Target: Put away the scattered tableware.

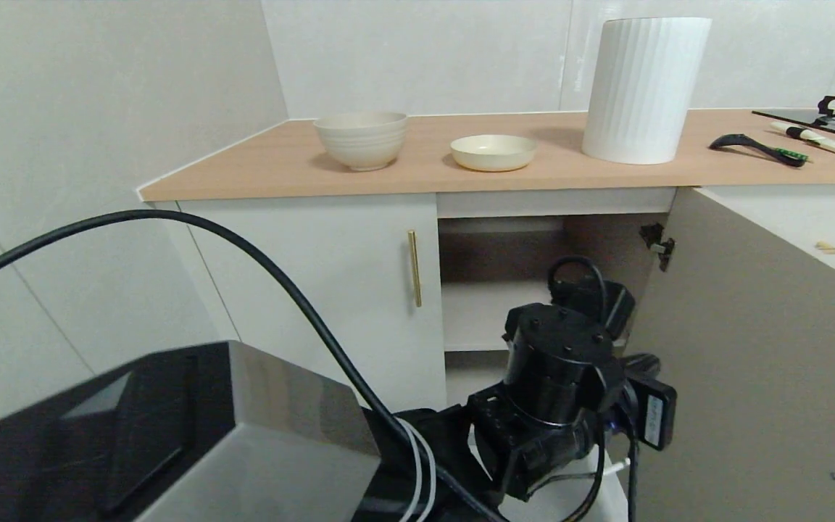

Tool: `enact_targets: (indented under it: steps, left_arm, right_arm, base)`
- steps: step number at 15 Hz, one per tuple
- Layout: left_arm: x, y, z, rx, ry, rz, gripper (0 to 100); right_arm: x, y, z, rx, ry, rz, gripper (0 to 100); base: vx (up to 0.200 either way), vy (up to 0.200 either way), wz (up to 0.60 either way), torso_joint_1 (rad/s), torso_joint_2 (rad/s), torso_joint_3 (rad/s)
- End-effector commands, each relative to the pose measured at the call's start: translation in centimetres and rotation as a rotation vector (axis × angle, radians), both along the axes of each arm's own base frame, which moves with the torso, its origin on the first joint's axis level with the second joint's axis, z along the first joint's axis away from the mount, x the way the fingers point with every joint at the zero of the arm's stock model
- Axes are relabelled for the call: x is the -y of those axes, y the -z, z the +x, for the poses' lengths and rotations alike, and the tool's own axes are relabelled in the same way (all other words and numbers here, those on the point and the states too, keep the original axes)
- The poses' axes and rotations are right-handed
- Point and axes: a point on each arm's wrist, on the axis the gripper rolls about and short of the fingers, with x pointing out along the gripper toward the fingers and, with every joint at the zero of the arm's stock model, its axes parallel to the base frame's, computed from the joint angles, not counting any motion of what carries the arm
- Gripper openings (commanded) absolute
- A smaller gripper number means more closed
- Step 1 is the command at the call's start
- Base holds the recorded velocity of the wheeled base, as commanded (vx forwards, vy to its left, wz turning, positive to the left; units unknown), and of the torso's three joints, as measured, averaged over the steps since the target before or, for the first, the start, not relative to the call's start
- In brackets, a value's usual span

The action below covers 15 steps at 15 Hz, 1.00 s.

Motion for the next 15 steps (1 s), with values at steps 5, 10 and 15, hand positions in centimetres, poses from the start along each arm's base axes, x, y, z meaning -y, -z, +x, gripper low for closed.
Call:
enact_targets:
  steps: [5,10,15]
  left_arm:
    - [-16.5,-2.4,5.2,0.059,-0.445,0.043,0]
    - [-24.9,-1.7,7.0,0.167,-0.631,0.125,0]
    - [-26.3,-3.4,6.3,0.209,-0.652,0.162,0]
  right_arm:
    - [-5.9,2.0,11.0,-0.291,-0.038,-0.19,100]
    - [-9.0,3.6,15.2,-0.278,0.157,-0.325,100]
    - [-9.6,2.8,13.8,-0.227,0.174,-0.326,100]
  base:
    - [0.0,0.0,0.0,0.0,0.0,0.0]
    - [0.0,0.0,0.0,0.0,0.0,0.0]
    - [0.0,0.0,0.0,0.0,0.0,0.0]
